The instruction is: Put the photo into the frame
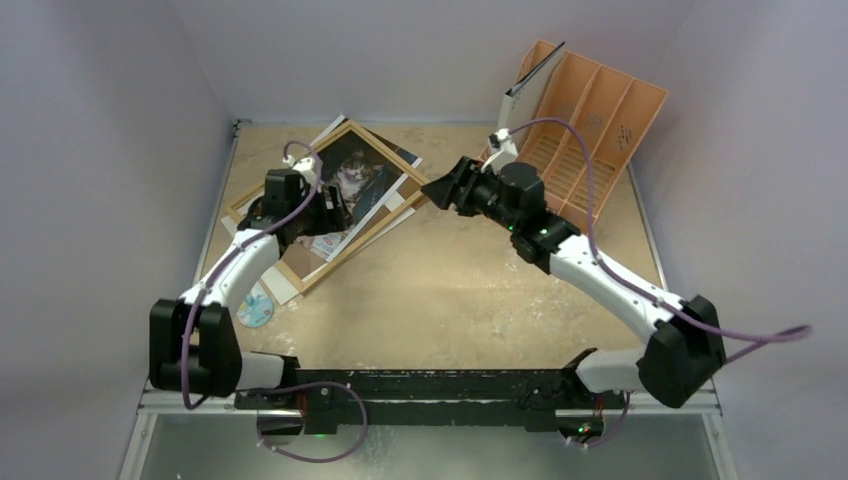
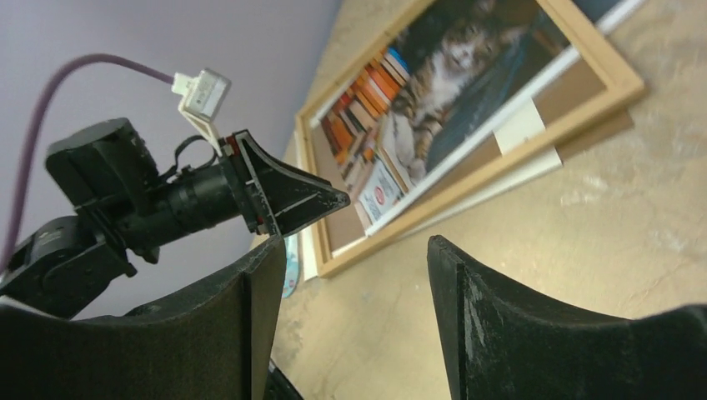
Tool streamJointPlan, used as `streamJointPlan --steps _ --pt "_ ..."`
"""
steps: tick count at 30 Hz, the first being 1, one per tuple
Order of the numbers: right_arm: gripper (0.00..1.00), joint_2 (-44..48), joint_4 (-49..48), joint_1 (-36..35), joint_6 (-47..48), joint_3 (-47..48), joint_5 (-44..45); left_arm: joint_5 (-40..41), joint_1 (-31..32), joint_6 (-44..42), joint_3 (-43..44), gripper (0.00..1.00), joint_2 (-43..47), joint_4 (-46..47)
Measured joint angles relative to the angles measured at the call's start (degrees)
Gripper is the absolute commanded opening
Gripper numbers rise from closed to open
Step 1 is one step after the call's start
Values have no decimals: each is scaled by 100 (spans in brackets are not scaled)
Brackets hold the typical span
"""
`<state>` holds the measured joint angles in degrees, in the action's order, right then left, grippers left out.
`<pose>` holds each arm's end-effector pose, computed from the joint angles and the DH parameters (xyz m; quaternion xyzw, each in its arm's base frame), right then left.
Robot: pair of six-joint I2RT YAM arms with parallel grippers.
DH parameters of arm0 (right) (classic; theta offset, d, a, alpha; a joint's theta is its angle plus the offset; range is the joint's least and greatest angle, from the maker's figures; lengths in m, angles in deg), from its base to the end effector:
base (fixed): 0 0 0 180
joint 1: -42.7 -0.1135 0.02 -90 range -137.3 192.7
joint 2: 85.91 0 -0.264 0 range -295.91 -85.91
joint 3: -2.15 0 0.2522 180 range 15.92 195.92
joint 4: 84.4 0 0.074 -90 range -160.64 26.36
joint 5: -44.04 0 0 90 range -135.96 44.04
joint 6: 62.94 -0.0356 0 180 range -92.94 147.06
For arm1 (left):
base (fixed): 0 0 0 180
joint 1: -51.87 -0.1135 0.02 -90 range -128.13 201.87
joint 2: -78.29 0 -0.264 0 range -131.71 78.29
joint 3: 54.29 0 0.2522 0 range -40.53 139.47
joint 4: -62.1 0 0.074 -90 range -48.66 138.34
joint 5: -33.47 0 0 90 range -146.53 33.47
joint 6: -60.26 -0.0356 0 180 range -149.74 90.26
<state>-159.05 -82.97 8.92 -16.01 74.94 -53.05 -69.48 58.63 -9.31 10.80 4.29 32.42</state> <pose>0.2510 0.1732 0.3612 0.0151 0.7178 0.4665 0.5167 0.2785 -0.0410 0.2604 -0.0580 0.8947 -0.2001 0.3950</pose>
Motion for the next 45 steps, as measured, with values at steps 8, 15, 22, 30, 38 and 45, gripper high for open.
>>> streamJointPlan --steps 8,15,22,30,38,45 --pt "63 -780 199 -297 -433 -122 562 -356 153 -50 413 70 -1801 177" --pt "64 -837 444 -297 -540 -133 981 -33 743 -208 1045 65 -2566 212" --pt "64 -1071 743 -295 -442 -131 1255 610 1139 -459 1224 54 -2999 177" --pt "64 -1508 1097 -31 -166 -63 1447 833 1196 -627 1578 28 -3294 63" --pt "66 -1786 1484 839 227 -55 1650 813 1344 -807 1700 12 -3294 -46" --pt "68 -1790 1639 1054 474 -295 1921 826 1357 -743 1757 9 -3289 -332"
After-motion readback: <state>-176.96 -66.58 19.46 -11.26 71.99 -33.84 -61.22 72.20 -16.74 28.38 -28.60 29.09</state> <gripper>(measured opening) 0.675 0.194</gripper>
